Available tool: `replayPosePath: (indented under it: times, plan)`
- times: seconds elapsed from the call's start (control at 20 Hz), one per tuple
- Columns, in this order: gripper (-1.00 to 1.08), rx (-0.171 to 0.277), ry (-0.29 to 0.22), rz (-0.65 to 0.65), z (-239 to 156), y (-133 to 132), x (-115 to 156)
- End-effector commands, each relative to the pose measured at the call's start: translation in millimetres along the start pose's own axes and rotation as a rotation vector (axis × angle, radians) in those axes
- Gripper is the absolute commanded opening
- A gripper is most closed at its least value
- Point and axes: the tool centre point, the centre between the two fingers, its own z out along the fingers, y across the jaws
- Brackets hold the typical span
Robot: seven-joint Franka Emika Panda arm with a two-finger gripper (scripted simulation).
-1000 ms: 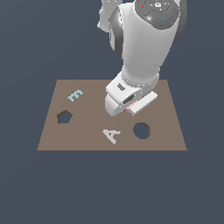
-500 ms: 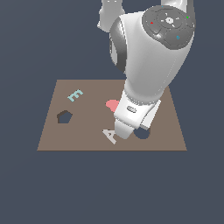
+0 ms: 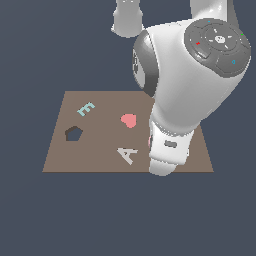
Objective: Insert a designated object into the corresponding slot on a board.
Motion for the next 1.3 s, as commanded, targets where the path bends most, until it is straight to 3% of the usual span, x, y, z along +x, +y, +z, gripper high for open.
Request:
replayPosePath:
  times: [0.0, 0.45, 1.2, 1.25]
  plan:
    - [-1.00, 0.000, 0.000, -0.054, -1, 5, 6]
    - [-1.00, 0.000, 0.000, -0.155, -1, 11, 18]
    - [-1.00, 0.000, 0.000, -0.152, 9, 11, 18]
    - [1.00, 0.000, 0.000, -0.152, 9, 11, 18]
